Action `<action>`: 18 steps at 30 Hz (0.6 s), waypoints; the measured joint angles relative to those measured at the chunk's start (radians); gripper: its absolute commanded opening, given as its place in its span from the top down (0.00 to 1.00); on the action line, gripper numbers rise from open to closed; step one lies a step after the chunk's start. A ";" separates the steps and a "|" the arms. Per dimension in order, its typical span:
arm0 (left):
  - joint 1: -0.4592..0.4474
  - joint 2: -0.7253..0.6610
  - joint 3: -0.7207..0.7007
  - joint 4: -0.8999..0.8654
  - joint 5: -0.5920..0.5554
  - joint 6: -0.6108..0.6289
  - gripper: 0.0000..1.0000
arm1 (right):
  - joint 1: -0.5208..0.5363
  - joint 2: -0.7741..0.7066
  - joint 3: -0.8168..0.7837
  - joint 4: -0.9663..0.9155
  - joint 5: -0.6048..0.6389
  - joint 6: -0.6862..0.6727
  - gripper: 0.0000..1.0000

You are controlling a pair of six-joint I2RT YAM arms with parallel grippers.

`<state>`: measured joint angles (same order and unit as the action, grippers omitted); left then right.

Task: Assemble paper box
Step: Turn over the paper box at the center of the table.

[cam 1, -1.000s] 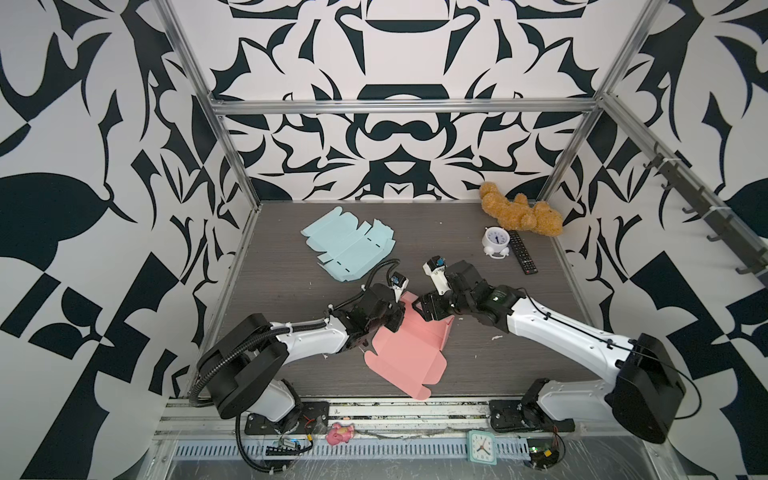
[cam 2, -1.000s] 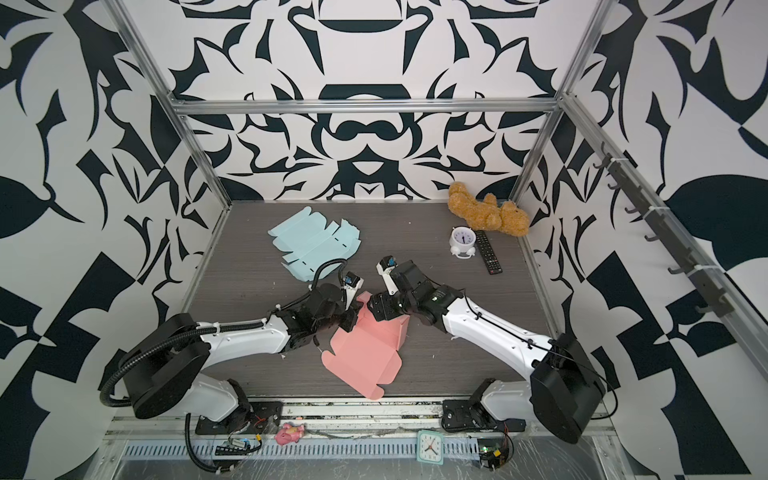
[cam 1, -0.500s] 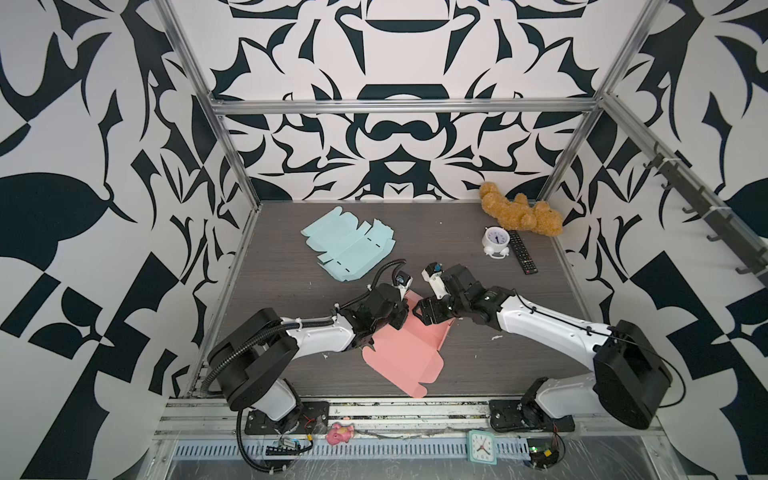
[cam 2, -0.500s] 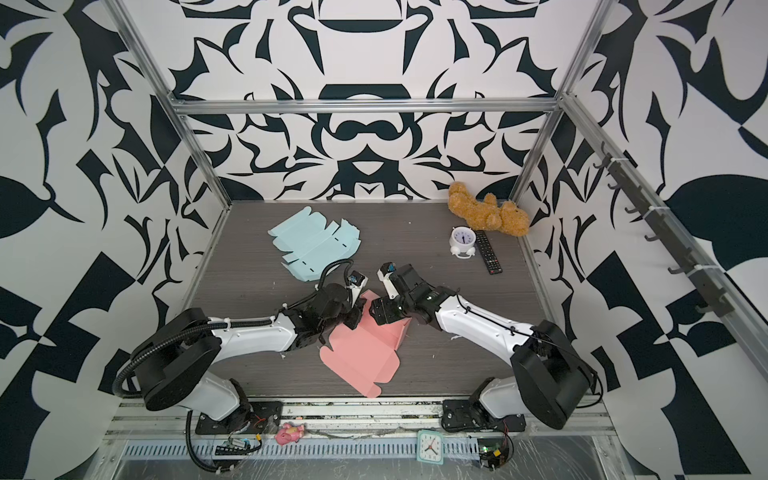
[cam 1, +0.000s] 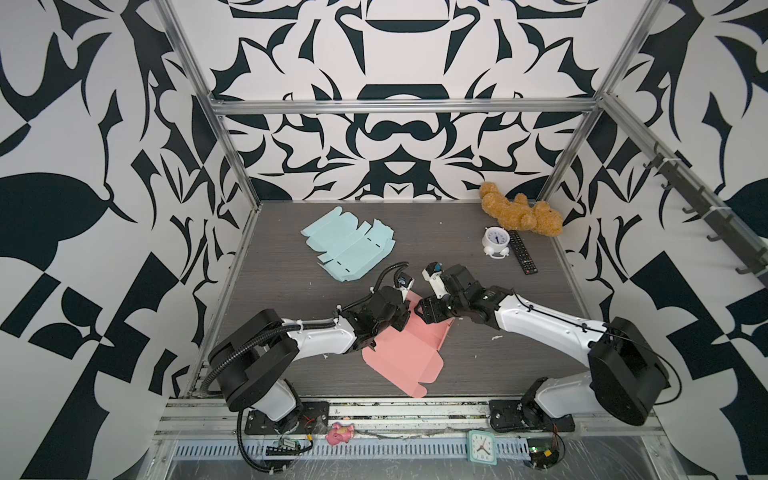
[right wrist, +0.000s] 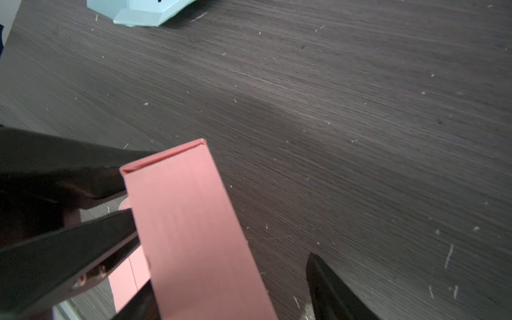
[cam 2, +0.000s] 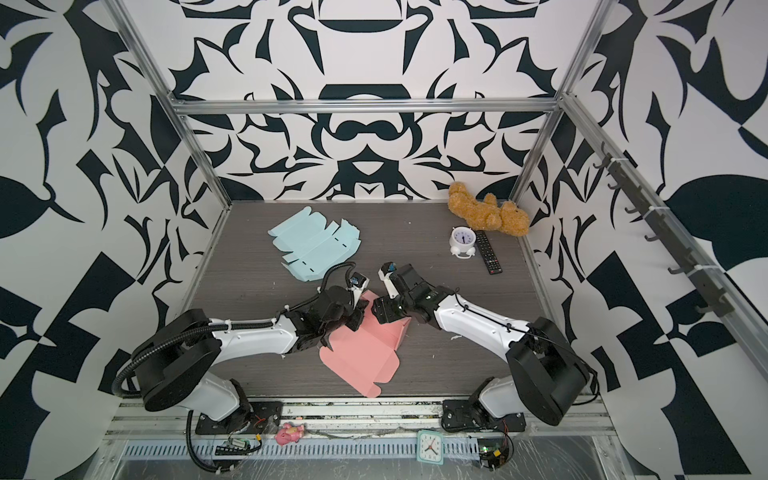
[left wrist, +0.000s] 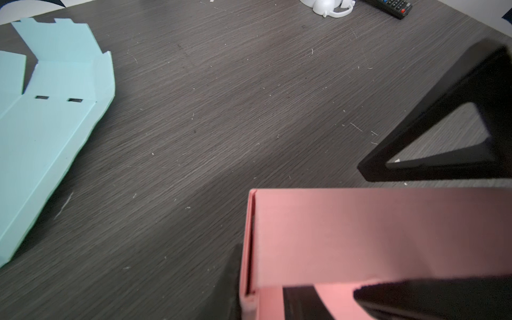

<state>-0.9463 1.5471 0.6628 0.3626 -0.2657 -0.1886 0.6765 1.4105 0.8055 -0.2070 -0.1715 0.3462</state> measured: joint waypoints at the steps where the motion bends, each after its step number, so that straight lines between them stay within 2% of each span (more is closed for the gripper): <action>1: -0.002 -0.002 0.000 -0.001 -0.003 -0.002 0.74 | -0.003 0.000 -0.002 0.001 0.000 -0.001 0.29; 12: -0.016 -0.075 0.000 -0.110 -0.014 -0.087 0.70 | -0.047 0.010 -0.030 0.038 -0.006 0.000 0.37; 18: -0.016 -0.142 -0.002 -0.181 -0.010 -0.146 0.68 | -0.067 0.011 -0.047 0.055 -0.013 0.000 0.38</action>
<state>-0.9627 1.4052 0.6605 0.1818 -0.2752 -0.3351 0.6098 1.4220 0.7582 -0.1520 -0.1848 0.3458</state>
